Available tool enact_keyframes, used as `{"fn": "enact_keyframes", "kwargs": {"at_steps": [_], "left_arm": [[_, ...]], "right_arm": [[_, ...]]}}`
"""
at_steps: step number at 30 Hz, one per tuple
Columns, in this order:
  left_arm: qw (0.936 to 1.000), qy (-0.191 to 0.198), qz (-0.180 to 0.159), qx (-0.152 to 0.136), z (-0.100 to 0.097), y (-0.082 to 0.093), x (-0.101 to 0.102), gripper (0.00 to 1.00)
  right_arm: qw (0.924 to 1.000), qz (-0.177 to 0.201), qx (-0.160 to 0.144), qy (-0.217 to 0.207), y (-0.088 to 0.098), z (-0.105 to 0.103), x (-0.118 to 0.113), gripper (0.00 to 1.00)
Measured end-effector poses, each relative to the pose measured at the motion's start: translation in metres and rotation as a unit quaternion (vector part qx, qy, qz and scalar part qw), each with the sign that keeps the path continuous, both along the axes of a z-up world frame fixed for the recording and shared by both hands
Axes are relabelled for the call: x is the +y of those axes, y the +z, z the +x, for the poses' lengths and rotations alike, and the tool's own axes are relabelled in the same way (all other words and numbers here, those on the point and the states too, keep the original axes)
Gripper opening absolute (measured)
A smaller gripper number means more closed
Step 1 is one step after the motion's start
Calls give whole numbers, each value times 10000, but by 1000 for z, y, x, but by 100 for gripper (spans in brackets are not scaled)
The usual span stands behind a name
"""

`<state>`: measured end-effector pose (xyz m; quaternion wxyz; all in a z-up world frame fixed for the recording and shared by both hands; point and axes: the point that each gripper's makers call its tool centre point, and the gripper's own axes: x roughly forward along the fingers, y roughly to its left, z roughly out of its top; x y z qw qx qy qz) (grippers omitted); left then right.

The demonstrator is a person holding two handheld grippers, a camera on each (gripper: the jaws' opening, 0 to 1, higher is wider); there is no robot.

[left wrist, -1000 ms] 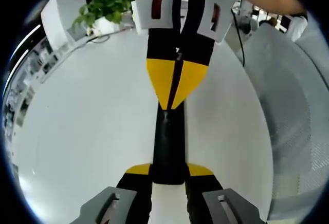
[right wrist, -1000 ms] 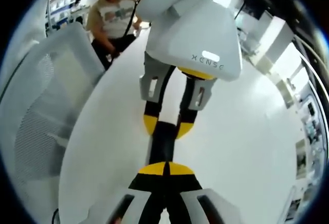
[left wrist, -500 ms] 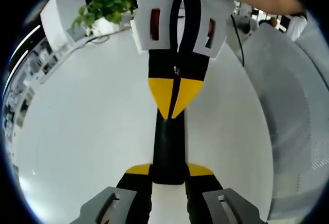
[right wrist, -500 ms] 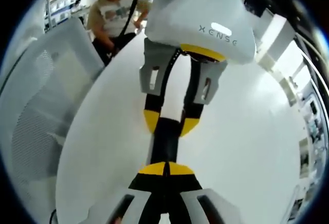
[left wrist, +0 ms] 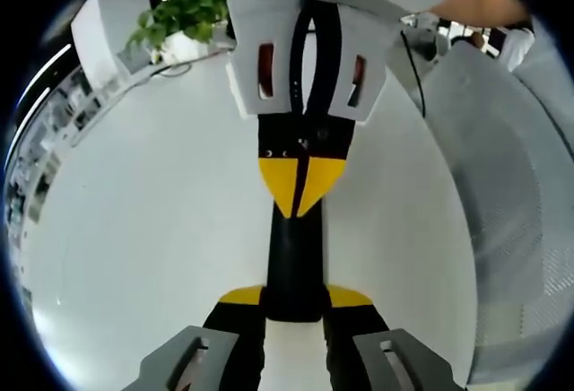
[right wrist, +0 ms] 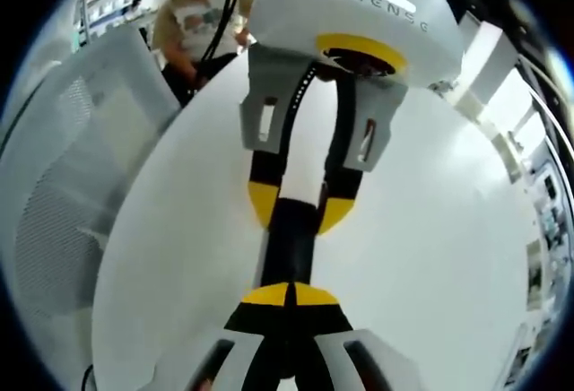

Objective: Press the specified remote control buttons in sequence, fully releasing each button before pressing the next.

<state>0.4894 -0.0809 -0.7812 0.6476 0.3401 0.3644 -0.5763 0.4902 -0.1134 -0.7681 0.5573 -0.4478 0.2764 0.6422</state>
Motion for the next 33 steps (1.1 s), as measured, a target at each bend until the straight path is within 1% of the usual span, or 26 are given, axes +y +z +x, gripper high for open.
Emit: {"fn": "enact_keyframes", "kwargs": {"at_steps": [7,14,22,29,31,33], "left_arm": [[10000,-3,-20,-1,0,0,0,23],[10000,-9,-28,0,0,0,0,23],[10000,-24,-29,4,0,1,0,23],[10000,-10,-44,4,0,0,0,23],[10000,-9,-46,5,1,0,0,23],[10000,-8,-49,6,0,0,0,23]], "right_arm": [[10000,-64,-1,42,-4,0,0,0],[10000,-62,73,8,-4,0,0,0],[9998,-176,41,-14,-5,0,0,0],[9995,-302,90,-29,-5,0,0,0],[9995,-316,82,-24,-5,0,0,0],[9993,-384,-16,47,-6,-1,0,0]]}}
